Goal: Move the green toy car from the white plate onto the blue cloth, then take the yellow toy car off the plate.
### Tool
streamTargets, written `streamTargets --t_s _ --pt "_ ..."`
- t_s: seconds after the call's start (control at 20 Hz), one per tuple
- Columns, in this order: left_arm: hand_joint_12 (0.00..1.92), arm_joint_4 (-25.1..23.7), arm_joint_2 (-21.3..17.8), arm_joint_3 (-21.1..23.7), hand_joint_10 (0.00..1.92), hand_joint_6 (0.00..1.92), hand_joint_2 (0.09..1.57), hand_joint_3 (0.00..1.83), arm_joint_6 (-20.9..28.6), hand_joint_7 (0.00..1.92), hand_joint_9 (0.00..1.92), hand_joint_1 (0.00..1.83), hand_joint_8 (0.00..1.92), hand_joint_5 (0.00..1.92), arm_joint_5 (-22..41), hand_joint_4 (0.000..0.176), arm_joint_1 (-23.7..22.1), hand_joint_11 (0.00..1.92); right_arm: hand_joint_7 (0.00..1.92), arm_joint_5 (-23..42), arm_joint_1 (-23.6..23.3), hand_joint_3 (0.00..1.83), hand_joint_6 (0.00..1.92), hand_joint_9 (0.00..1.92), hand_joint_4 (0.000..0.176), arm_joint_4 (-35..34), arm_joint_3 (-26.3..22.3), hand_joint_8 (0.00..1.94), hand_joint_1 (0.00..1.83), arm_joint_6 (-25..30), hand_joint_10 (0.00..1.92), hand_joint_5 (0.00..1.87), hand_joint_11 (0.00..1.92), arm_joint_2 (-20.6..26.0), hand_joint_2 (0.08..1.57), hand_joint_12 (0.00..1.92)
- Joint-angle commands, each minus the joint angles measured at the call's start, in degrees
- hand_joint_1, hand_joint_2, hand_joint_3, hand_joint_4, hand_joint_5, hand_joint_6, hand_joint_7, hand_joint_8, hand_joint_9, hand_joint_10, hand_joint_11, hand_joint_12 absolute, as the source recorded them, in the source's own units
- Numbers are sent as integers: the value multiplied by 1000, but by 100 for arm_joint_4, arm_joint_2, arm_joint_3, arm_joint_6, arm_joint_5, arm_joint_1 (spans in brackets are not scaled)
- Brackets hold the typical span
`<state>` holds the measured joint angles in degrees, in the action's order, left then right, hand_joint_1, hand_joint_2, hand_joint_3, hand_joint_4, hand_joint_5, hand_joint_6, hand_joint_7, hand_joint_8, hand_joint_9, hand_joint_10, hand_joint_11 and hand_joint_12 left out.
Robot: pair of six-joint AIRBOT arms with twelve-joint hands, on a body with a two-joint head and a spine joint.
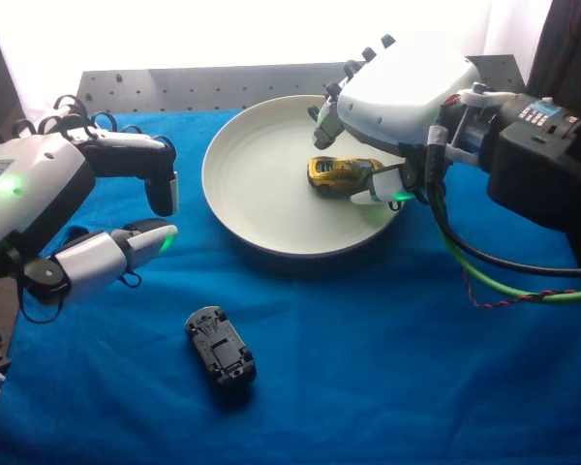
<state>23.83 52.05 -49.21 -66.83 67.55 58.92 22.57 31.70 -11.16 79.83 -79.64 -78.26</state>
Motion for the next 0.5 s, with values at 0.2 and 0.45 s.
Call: streamTargets --t_s 0.2,0.45 --pt "1512 -148 33 -3 705 1295 1215 0 64 809 443 914 10 767 743 176 -40 106 822 497 -94 0 6 1005 0 39 89 1829 1051 -23 1921 874 1115 -77 957 1921" --pt "1517 -152 49 -7 837 1293 1215 0 85 832 408 918 16 769 754 176 -40 114 721 394 -94 2 0 832 0 42 193 1634 1040 -23 1830 844 938 -188 981 1921"
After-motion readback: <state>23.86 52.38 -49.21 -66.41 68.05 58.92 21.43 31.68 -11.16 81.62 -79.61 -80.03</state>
